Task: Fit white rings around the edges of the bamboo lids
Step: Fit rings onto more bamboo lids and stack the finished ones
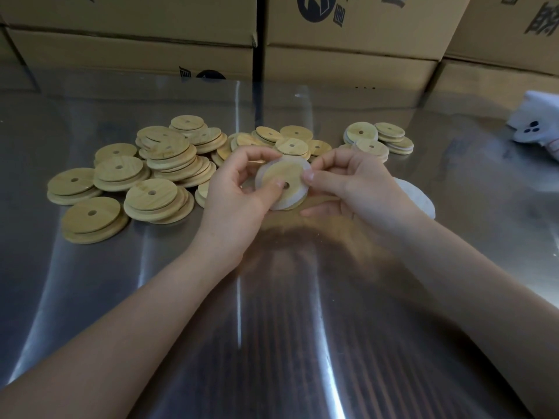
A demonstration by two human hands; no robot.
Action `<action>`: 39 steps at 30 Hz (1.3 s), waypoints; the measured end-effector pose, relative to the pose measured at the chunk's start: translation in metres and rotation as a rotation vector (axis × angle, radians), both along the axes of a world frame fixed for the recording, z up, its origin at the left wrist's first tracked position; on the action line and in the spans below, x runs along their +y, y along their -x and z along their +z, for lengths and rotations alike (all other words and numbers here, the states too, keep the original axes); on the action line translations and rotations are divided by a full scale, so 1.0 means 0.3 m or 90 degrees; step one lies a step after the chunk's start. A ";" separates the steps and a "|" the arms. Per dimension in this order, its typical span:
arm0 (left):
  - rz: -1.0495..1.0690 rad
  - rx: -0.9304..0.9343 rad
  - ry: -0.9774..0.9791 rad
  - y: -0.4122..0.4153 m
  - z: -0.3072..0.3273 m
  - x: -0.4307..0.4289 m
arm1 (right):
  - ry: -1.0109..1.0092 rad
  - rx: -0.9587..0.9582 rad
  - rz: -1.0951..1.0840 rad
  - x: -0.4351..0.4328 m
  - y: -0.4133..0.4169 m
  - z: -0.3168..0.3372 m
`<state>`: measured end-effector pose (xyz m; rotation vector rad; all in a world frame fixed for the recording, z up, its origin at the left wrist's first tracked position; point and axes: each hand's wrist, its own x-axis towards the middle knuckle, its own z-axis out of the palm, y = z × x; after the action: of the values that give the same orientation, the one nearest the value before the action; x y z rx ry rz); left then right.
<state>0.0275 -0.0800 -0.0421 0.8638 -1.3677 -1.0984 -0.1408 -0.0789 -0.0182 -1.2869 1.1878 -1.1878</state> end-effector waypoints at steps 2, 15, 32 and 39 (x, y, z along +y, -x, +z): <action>-0.002 -0.044 0.028 -0.003 -0.002 0.000 | 0.019 0.016 -0.016 0.001 -0.002 -0.004; 0.025 -0.112 0.050 0.004 0.007 -0.006 | 0.072 0.056 -0.038 0.005 0.002 0.016; -0.063 -0.024 0.024 -0.004 0.003 -0.001 | -0.010 0.014 0.052 0.002 0.056 0.056; 0.012 -0.285 0.190 -0.017 0.003 -0.008 | 0.084 0.129 0.039 -0.003 0.029 0.012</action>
<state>0.0327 -0.0825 -0.0411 0.9294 -1.8335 -0.6806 -0.1496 -0.0797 -0.0147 -1.5611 1.2213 -1.1273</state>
